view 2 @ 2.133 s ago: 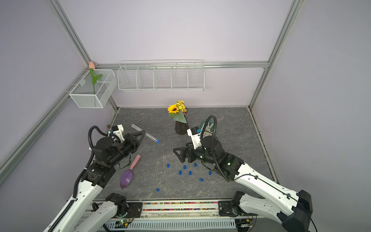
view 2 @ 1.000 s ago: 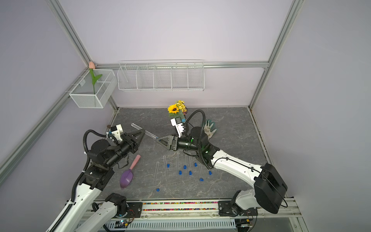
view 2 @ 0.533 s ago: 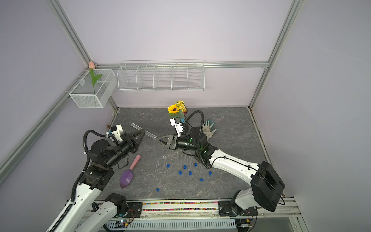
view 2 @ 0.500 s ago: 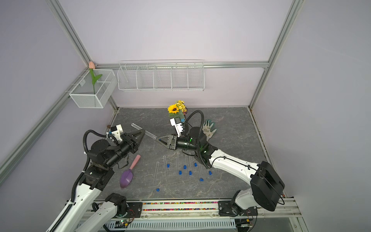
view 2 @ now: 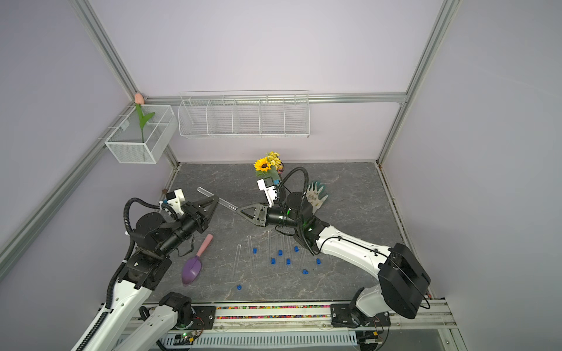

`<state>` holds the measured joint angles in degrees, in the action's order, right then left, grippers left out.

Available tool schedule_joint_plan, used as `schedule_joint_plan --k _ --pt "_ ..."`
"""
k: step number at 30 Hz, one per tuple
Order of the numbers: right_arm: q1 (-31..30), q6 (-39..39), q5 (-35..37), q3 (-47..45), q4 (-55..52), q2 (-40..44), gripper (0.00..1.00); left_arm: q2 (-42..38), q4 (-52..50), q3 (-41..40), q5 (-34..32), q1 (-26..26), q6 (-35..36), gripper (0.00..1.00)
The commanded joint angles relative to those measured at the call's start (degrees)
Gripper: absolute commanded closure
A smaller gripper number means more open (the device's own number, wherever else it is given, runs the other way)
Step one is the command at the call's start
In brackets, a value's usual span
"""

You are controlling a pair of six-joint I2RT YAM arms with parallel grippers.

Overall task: Remove stoppers from test tubes
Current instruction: Open the stopper on the test tube.

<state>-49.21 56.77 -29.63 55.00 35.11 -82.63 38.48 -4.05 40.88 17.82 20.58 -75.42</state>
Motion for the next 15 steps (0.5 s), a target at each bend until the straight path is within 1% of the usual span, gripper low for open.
schedule_joint_plan --k 1,3,7,10,15 --pt "0.2 -0.5 0.0 -1.3 2.8 0.2 0.86 -0.7 -2.9 0.5 -2.3 -0.2 0.4 1.00" --pt "0.1 -2.5 0.0 -1.8 1.2 0.9 0.87 -0.7 -5.6 1.1 -3.7 -0.3 0.1 1.00" --pt "-0.6 -10.3 1.5 -3.4 -3.7 3.3 0.88 0.6 -9.7 1.6 -4.6 -0.8 -2.9 1.00" --pt "-1.1 -15.5 3.6 -4.3 -7.3 5.4 0.89 1.8 -9.8 1.1 -4.0 -1.6 -5.6 1.00" --pt "-1.9 -20.9 6.3 -4.2 -13.2 8.5 0.88 1.6 -9.9 0.1 -5.4 -2.8 -8.7 1.00"
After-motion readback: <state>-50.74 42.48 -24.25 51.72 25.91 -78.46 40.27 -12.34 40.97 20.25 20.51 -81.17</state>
